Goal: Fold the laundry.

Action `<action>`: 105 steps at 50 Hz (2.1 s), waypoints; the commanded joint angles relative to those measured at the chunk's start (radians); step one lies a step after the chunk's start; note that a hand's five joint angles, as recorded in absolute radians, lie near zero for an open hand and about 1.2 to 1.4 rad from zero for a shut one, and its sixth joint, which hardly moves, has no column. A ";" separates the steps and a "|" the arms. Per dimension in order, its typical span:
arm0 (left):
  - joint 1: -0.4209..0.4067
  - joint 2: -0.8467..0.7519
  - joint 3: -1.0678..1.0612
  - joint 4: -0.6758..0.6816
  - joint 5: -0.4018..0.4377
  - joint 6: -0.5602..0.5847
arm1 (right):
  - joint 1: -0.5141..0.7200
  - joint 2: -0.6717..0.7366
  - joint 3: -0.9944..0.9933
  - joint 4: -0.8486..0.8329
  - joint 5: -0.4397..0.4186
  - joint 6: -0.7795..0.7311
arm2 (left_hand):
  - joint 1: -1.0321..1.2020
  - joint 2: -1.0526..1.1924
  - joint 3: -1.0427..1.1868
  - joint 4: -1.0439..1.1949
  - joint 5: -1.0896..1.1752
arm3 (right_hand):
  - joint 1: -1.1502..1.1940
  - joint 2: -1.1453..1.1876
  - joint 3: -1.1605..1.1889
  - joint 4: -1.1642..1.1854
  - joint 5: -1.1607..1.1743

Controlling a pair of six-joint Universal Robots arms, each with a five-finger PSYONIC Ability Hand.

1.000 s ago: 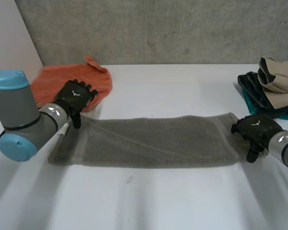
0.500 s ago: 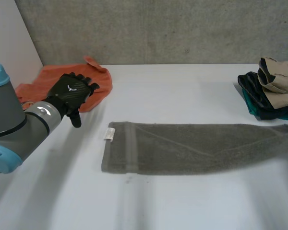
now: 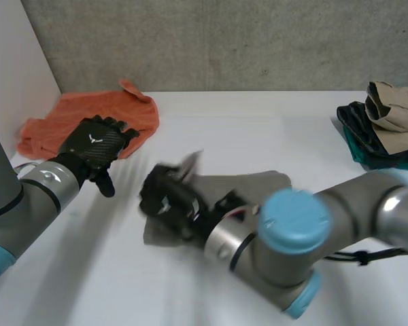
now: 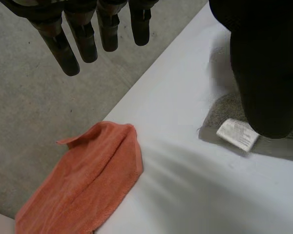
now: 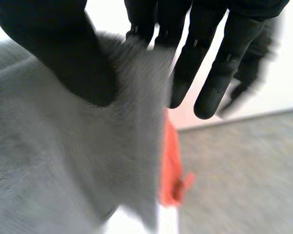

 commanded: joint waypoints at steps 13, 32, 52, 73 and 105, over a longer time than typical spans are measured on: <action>-0.106 -0.001 0.020 0.047 -0.001 -0.023 | -0.210 -0.228 0.119 0.342 0.291 0.536 | -0.005 -0.024 -0.029 -0.018 -0.043 | -0.851 -0.870 -0.875 -0.877 -0.876; -0.189 -0.016 0.020 0.082 -0.012 -0.036 | -0.438 -0.255 0.237 0.290 0.415 0.413 | -0.007 -0.027 -0.031 -0.021 -0.046 | 0.371 0.351 0.347 0.344 0.346; -0.095 0.055 -0.058 0.079 -0.015 -0.064 | 0.092 0.014 -0.053 0.259 0.205 0.139 | -0.002 -0.021 -0.026 -0.015 -0.040 | 0.371 0.351 0.347 0.344 0.346; -0.201 0.036 0.065 0.085 -0.032 -0.438 | -0.185 -0.330 0.038 0.439 0.287 0.816 | 0.089 0.070 0.065 0.076 0.051 | -0.851 -0.870 -0.875 -0.877 -0.876; -0.450 -0.329 0.139 0.037 -0.475 -0.291 | -0.257 0.045 -0.249 0.727 0.227 0.734 | 0.063 0.044 0.039 0.049 0.024 | -0.851 -0.870 -0.875 -0.877 -0.876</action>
